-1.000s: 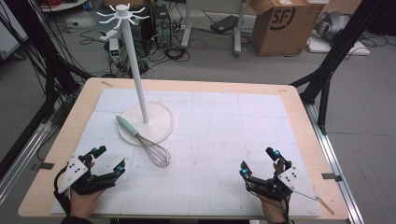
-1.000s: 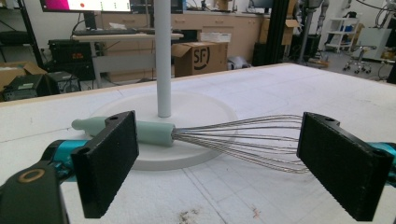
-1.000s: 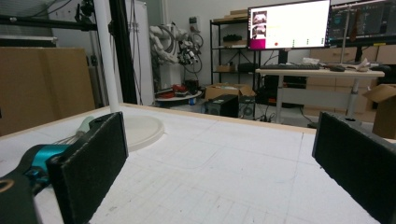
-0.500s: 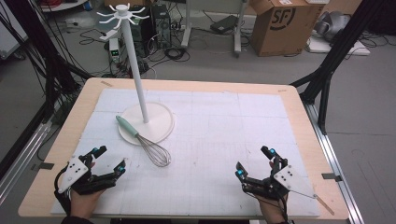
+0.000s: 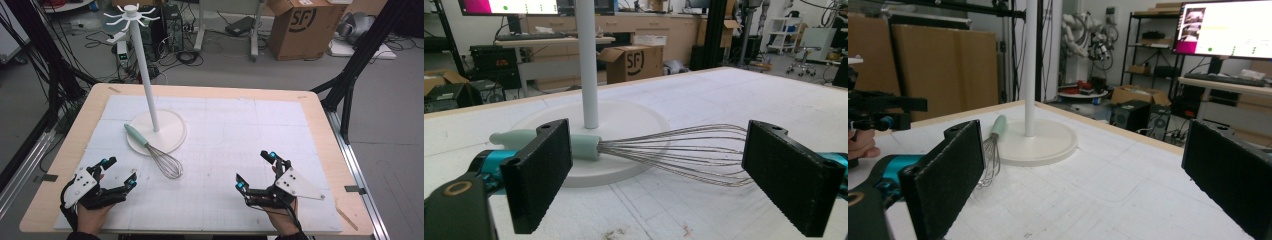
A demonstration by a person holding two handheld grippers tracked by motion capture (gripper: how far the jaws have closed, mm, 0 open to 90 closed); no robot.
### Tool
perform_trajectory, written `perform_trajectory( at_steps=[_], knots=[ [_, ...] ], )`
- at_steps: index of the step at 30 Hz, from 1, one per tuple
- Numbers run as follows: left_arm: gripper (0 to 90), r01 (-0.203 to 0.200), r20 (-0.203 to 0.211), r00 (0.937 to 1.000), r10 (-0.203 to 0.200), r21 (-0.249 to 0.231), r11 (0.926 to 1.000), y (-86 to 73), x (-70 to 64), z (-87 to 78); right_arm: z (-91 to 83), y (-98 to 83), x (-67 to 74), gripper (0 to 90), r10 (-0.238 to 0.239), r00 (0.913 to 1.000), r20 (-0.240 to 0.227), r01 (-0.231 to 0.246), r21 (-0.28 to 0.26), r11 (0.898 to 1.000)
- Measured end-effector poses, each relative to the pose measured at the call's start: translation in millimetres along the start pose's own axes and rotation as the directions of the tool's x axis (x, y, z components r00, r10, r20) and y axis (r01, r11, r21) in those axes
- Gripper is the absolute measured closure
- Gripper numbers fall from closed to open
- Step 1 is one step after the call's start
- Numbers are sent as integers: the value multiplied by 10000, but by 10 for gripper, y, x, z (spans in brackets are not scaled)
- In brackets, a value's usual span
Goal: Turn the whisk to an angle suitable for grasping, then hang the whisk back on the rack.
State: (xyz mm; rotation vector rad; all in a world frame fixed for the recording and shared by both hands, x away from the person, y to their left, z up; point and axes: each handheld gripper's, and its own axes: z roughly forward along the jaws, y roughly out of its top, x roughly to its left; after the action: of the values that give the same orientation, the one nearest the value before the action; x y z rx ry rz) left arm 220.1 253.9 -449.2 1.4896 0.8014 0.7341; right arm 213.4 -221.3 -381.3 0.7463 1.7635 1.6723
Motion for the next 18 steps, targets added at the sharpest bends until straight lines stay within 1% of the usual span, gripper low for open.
perform_trajectory(
  at_steps=[1,2,3,6,7,9,10,11,12,13,14,15,16,17,18],
  knots=[
    [133,-3,-11,10000,3,-32,10000,2,0,0,33,27,-3,27,34,10000,-80,-33,121,9999],
    [133,2,6,10000,-2,-35,10000,5,1,-4,33,27,-3,27,34,10000,-80,-33,121,9999],
    [133,14,16,10000,-14,-57,10000,7,0,-6,112,90,-15,27,84,9995,-306,-77,208,9998],
    [133,7,12,10000,-7,-93,10000,10,9,-15,255,185,-37,28,142,9984,-543,-117,472,9988],
    [133,32,14,10000,-32,-136,9999,11,11,-17,255,185,-37,28,142,9984,-543,-117,472,9988],
    [133,60,-1,10000,-60,-162,9999,14,20,-26,362,241,-51,28,246,9972,-708,-199,667,9976],
    [133,55,-19,10000,-56,-183,9998,15,25,-29,471,288,-60,28,368,9956,-860,-294,859,9959],
    [133,44,-7,10000,-44,-175,9998,17,30,-37,471,288,-60,28,368,9956,-860,-294,859,9959],
    [133,7,-45,10000,-8,-195,9998,22,35,-40,582,323,-55,28,405,9941,-1004,-291,1131,9932],
    [133,10,-75,10000,-12,-210,9998,27,43,-47,582,323,-55,28,405,9941,-1004,-291,1131,9932],
    [133,43,-107,9999,-46,-249,9997,31,49,-52,688,343,-51,28,418,9928,-1122,-258,1405,9897],
    [133,35,-115,9999,-38,-295,9996,34,59,-56,740,350,-48,28,451,9918,-1196,-260,1564,9874],
    [133,64,-141,9999,-68,-307,9995,36,67,-62,788,354,-45,29,450,9910,-1262,-230,1705,9851],
    [133,54,-172,9998,-59,-313,9995,37,76,-69,788,354,-45,29,450,9910,-1262,-230,1705,9851],
    [133,74,-189,9998,-80,-348,9994,38,82,-72,834,356,-47,29,488,9902,-1307,-245,1816,9831]
  ],
)
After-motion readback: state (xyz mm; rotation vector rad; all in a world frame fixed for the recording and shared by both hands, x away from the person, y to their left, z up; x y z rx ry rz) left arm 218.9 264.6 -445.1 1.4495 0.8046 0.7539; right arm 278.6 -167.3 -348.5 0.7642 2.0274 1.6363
